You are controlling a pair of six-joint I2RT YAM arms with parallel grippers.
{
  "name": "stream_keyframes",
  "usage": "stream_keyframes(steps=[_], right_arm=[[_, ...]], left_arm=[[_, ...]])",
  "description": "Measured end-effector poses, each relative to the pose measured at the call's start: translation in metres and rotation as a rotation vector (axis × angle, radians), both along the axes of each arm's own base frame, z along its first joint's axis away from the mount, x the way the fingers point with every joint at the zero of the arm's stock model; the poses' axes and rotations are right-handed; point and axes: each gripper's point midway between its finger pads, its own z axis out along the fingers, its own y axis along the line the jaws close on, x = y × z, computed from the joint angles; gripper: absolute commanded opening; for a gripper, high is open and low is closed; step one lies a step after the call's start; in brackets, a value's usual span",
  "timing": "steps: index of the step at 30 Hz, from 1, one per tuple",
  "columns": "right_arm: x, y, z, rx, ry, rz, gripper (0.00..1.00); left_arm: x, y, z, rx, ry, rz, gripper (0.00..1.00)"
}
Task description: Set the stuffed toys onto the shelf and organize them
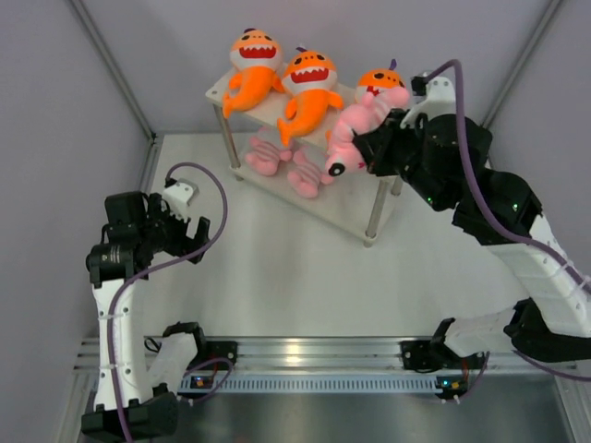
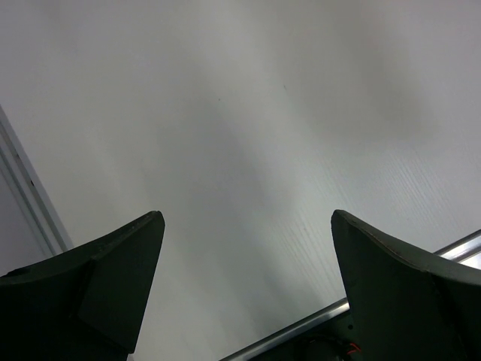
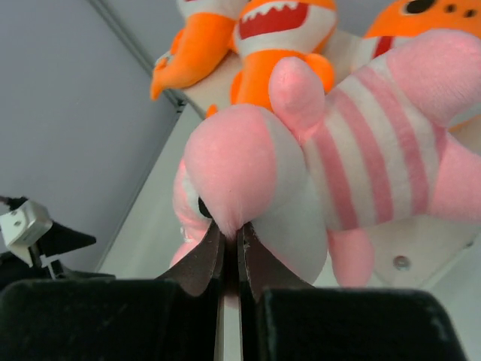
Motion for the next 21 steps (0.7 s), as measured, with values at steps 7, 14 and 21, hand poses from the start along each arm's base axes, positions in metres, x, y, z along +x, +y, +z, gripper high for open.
stream_keyframes(steps=[7,14,21], right_arm=[[-0.031,0.092,-0.009,-0.060,-0.019,0.198,0.00],[-0.028,0.164,-0.049,-0.094,0.029,0.313,0.00],[-0.022,0.221,-0.108,-0.118,0.123,0.392,0.00]], left_arm=[[-0.008,-0.003,0.003,0.005,-0.002,-0.022,0.99],[-0.011,-0.008,0.008,-0.009,-0.009,-0.048,0.99],[-0.021,-0.015,0.007,-0.012,-0.005,-0.115,0.99]])
